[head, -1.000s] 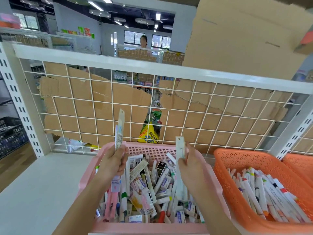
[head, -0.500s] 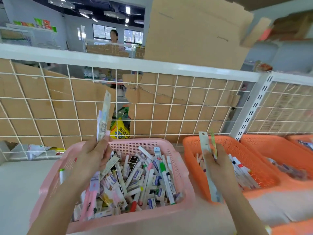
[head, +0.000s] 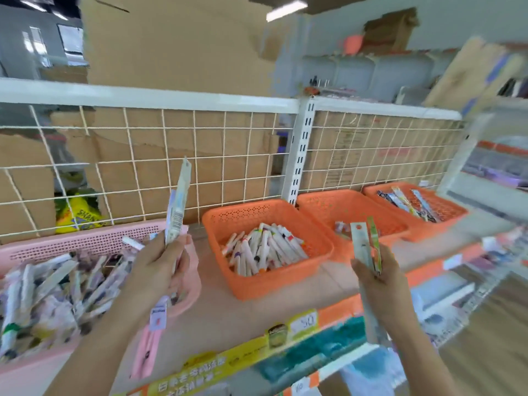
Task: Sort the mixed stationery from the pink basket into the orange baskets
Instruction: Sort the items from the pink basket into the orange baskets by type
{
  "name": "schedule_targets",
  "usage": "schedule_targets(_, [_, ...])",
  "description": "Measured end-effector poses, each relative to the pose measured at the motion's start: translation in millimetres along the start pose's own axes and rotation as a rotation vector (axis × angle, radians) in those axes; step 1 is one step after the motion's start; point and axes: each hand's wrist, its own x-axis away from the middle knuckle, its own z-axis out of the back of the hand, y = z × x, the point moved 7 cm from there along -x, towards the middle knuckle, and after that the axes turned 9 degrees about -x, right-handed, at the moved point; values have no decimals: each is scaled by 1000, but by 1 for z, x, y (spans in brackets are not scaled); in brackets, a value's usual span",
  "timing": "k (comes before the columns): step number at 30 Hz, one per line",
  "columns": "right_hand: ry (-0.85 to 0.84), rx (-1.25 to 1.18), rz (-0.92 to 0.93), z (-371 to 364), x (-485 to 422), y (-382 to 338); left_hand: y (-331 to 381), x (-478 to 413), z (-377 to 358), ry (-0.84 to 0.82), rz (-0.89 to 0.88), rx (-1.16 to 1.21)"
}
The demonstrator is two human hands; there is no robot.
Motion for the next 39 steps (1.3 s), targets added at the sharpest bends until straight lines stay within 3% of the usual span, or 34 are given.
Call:
schedule_targets(10, [169,46,-82,168,23,58,27,57,-150,-140,-27,-20])
schedule_targets(17, [245,106,-147,247,31,97,38,78,-222,-236,-9,-13])
schedule_targets(26, [334,114,-186,296,2,125,44,38,-296,-284,5,10])
schedule_targets(39, [405,121,-187,313,-146,175,52,-87,-408,-329,-2,98])
